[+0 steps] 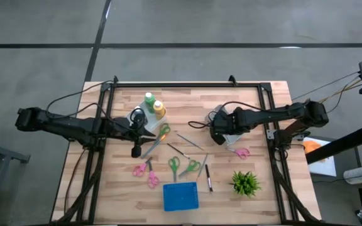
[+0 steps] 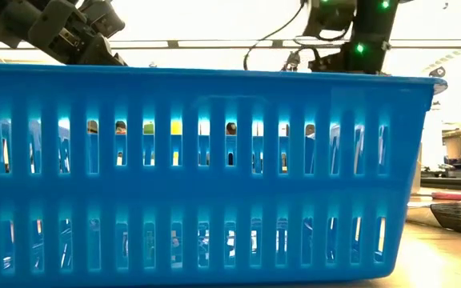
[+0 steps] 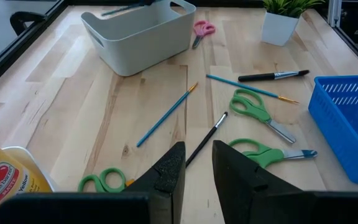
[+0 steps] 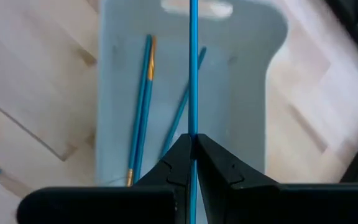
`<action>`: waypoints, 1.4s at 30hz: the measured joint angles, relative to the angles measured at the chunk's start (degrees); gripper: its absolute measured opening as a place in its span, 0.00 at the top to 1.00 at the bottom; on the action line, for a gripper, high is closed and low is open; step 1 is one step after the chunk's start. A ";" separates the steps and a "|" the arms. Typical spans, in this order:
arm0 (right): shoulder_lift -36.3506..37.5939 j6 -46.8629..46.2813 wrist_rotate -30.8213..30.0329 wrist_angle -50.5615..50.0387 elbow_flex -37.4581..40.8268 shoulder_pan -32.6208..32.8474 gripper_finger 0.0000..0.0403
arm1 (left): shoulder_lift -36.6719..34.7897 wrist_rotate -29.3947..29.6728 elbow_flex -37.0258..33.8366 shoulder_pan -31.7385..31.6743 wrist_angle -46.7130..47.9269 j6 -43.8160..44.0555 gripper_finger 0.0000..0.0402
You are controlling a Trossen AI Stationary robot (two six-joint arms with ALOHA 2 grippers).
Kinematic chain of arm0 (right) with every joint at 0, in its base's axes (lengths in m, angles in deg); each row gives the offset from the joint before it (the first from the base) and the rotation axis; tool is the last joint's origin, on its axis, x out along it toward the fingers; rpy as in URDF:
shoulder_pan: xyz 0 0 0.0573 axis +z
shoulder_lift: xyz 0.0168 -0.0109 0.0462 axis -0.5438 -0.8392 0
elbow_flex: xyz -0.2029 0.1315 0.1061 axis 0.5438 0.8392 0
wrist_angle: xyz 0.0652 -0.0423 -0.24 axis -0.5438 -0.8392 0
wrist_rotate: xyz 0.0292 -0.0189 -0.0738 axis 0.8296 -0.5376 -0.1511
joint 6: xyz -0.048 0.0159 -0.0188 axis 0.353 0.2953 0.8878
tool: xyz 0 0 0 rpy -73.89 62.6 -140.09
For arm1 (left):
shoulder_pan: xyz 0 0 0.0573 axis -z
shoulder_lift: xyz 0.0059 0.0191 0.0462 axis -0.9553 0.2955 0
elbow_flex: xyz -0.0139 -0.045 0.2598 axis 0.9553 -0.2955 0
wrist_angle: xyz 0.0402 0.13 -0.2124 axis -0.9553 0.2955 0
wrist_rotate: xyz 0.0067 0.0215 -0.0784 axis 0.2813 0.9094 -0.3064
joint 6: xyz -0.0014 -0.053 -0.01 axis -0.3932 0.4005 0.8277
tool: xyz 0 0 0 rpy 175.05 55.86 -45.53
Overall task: Pick & Place Paint Supplies
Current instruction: Put the blue paintbrush into the gray bin
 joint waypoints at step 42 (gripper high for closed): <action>0.28 -0.38 3.17 11.14 9.31 -2.40 0.86 | -0.01 0.00 -0.01 0.02 0.00 -0.01 0.80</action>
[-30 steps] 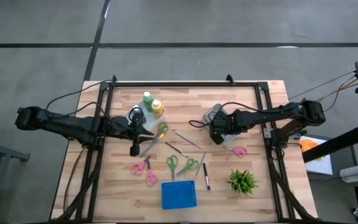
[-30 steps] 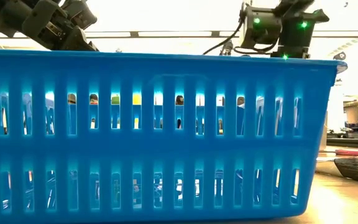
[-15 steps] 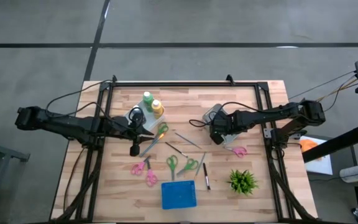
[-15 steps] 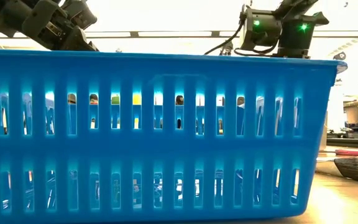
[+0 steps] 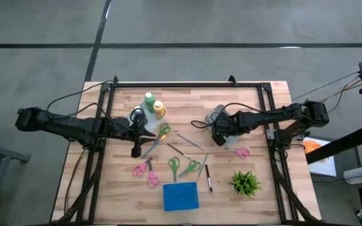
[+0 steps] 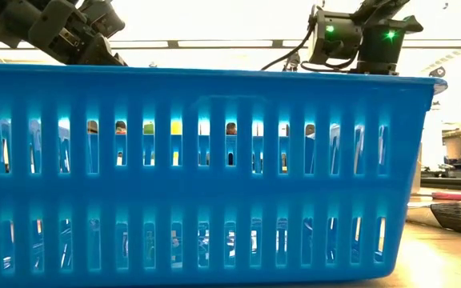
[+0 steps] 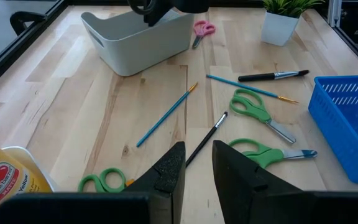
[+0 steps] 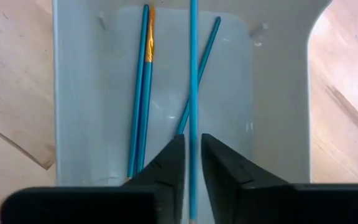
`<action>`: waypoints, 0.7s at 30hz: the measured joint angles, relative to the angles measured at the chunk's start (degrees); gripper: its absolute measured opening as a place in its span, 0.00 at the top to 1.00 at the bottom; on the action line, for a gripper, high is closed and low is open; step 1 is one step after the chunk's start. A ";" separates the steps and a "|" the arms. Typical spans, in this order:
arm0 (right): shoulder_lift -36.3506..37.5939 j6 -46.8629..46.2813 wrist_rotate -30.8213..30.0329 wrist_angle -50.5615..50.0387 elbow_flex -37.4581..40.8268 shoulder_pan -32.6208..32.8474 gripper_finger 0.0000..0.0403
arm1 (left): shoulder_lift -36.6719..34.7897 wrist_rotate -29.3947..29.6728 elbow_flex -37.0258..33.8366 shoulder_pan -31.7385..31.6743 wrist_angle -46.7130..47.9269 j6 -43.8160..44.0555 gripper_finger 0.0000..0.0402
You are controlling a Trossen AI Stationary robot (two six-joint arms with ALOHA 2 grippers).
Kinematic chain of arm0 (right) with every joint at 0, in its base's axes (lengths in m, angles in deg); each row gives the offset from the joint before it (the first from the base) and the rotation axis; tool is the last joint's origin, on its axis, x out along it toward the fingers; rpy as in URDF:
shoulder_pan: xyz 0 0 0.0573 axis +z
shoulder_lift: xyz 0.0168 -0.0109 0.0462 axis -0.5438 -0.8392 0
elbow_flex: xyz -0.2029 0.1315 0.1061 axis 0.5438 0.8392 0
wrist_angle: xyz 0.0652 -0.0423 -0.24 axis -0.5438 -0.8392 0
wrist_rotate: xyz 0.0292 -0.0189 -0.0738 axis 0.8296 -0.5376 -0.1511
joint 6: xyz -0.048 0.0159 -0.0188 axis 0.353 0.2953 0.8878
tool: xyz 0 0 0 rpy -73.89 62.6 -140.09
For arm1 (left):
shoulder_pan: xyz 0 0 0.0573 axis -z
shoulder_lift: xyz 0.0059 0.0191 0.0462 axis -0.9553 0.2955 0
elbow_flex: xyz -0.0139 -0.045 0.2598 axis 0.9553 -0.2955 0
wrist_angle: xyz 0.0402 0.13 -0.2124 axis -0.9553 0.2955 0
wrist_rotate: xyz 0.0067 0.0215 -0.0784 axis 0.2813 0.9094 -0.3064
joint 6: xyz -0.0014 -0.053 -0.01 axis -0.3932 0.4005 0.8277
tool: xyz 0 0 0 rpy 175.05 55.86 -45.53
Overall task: Pick & Place Paint Supplies
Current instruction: Put the blue paintbrush into the gray bin
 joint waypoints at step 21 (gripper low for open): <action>4.40 4.27 -0.57 -0.19 -4.41 0.04 0.79 | 0.00 0.00 0.00 -0.02 -0.02 0.02 0.80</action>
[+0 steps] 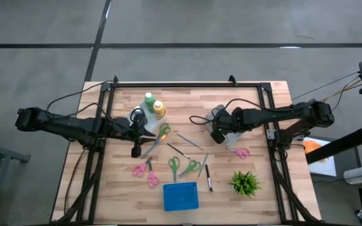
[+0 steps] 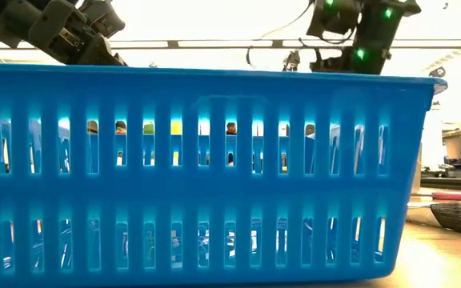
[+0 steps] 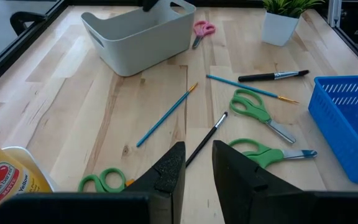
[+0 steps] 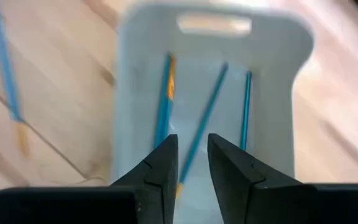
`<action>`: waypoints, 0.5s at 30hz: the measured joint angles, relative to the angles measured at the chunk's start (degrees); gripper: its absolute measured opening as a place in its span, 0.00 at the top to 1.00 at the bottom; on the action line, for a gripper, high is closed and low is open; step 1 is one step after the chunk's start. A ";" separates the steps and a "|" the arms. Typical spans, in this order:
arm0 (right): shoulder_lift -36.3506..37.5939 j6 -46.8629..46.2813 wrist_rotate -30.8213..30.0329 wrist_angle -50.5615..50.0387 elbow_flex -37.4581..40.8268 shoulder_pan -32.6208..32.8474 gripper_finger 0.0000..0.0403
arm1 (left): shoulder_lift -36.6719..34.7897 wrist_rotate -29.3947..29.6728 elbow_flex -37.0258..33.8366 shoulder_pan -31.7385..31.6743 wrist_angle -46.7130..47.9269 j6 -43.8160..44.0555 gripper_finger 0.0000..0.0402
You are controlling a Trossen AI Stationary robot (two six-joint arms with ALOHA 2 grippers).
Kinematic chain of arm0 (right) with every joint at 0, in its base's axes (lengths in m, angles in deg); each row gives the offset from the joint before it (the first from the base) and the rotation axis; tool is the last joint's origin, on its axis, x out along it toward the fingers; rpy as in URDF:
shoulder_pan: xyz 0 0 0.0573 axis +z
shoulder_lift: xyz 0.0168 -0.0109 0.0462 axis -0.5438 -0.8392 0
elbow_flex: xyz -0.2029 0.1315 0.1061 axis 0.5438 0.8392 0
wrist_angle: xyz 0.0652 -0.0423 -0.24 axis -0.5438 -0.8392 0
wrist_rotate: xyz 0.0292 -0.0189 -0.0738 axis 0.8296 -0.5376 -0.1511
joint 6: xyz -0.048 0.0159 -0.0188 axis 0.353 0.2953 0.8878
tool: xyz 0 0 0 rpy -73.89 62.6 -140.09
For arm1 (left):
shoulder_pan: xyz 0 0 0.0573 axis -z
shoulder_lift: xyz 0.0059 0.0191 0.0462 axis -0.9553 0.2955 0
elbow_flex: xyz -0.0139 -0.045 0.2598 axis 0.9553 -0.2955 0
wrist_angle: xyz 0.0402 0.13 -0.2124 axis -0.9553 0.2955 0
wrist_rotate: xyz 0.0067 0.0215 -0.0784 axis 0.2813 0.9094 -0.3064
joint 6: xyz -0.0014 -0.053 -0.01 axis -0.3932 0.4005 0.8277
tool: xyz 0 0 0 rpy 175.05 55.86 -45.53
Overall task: Pick & Place Paint Supplies
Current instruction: Put the blue paintbrush into the gray bin
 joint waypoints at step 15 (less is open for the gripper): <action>-5.17 10.41 3.98 10.59 -9.36 0.90 0.79 | 0.00 0.00 0.02 0.00 0.02 -0.02 0.80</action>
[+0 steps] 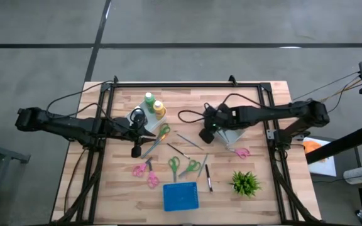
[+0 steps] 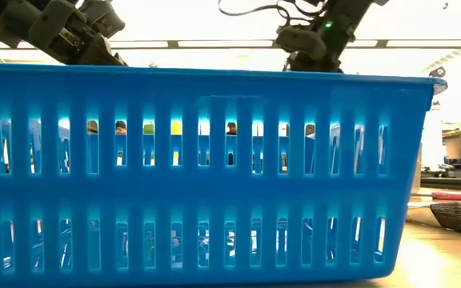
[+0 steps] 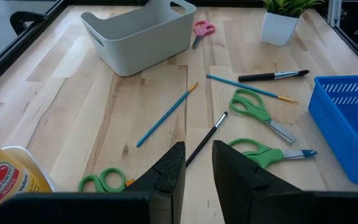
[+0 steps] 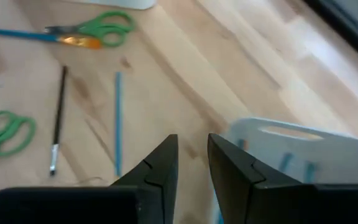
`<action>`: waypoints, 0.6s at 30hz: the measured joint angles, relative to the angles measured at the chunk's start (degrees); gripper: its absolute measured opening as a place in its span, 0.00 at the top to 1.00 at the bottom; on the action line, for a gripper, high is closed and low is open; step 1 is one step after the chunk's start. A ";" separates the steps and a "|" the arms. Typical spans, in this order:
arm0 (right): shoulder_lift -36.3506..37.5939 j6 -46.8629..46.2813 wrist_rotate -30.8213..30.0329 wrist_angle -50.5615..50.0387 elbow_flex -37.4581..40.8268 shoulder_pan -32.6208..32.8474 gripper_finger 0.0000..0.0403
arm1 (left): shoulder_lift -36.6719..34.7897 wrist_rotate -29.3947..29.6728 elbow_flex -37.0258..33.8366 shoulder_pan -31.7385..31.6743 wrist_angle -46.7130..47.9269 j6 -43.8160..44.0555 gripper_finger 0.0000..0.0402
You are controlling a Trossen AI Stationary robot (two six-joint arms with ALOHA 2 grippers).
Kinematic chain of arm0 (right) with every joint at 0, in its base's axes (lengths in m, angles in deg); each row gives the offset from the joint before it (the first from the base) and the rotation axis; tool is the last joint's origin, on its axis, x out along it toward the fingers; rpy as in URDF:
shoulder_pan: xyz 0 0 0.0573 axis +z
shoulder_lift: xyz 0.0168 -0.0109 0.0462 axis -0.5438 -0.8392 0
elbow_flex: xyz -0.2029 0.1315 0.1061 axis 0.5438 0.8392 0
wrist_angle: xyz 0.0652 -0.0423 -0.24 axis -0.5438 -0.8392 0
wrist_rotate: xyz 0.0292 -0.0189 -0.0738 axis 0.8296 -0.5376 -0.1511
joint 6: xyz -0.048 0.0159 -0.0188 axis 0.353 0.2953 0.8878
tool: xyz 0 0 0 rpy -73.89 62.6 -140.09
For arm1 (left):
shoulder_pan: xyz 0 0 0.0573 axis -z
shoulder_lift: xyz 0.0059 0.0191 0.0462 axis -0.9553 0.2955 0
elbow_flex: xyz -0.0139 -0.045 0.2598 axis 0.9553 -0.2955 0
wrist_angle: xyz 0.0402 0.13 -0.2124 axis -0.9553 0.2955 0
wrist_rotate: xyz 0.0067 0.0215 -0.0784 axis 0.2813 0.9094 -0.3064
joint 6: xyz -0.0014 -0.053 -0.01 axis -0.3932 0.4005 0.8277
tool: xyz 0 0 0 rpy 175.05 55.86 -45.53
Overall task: Pick & Place Paint Supplies
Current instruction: Put the blue paintbrush into the gray bin
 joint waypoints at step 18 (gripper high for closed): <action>-21.67 2.15 5.69 2.76 -9.26 2.66 0.79 | 0.01 0.00 -0.01 0.00 0.00 0.02 0.79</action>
